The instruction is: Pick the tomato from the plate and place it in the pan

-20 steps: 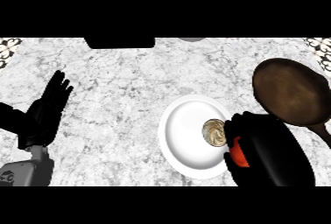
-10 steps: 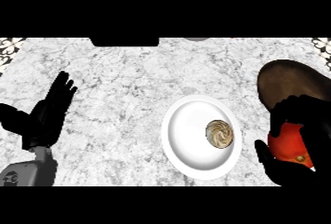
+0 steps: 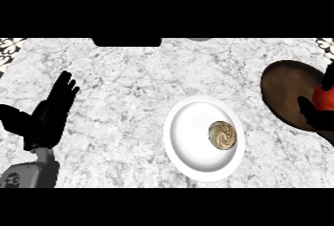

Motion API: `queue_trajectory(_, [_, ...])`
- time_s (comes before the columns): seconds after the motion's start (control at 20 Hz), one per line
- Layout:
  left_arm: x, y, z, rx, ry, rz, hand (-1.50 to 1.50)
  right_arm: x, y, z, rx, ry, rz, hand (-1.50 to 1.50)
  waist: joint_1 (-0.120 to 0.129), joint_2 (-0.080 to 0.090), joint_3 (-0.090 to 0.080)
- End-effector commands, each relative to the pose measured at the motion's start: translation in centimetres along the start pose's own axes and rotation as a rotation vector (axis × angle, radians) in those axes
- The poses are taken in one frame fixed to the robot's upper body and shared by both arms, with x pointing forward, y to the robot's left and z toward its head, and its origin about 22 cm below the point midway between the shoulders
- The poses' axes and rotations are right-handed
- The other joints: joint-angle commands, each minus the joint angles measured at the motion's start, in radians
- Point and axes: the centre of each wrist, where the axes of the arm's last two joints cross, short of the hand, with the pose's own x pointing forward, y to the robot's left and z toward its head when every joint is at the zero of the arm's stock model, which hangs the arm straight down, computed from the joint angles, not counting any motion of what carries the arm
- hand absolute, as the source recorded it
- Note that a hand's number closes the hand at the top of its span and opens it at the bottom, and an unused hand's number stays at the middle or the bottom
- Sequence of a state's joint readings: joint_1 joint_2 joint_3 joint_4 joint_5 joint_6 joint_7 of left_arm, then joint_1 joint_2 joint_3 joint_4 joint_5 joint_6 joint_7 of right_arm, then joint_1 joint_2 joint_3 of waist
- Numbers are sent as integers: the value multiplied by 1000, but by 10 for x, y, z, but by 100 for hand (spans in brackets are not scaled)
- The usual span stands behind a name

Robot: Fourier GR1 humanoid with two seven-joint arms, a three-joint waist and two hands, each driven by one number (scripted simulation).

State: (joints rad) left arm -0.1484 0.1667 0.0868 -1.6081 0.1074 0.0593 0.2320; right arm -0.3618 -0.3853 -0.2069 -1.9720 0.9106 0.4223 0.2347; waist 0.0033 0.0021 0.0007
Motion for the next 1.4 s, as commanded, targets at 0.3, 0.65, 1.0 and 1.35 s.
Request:
queue_trajectory(0.3, [5,5,-2,-10,-8,-6,0,-111,38,-48,-33,46,-48,150,13,2,0])
queue_trajectory(0.65, [14,0,-8,0,-12,-19,0,-143,89,-67,46,-28,-107,150,16,5,0])
queue_trajectory(1.0, [9,-13,-6,-21,4,17,0,-166,132,-61,155,19,-23,150,16,5,0])
queue_trajectory(1.35, [6,-18,-4,-33,2,4,0,-185,149,-59,277,230,-209,-150,32,11,2])
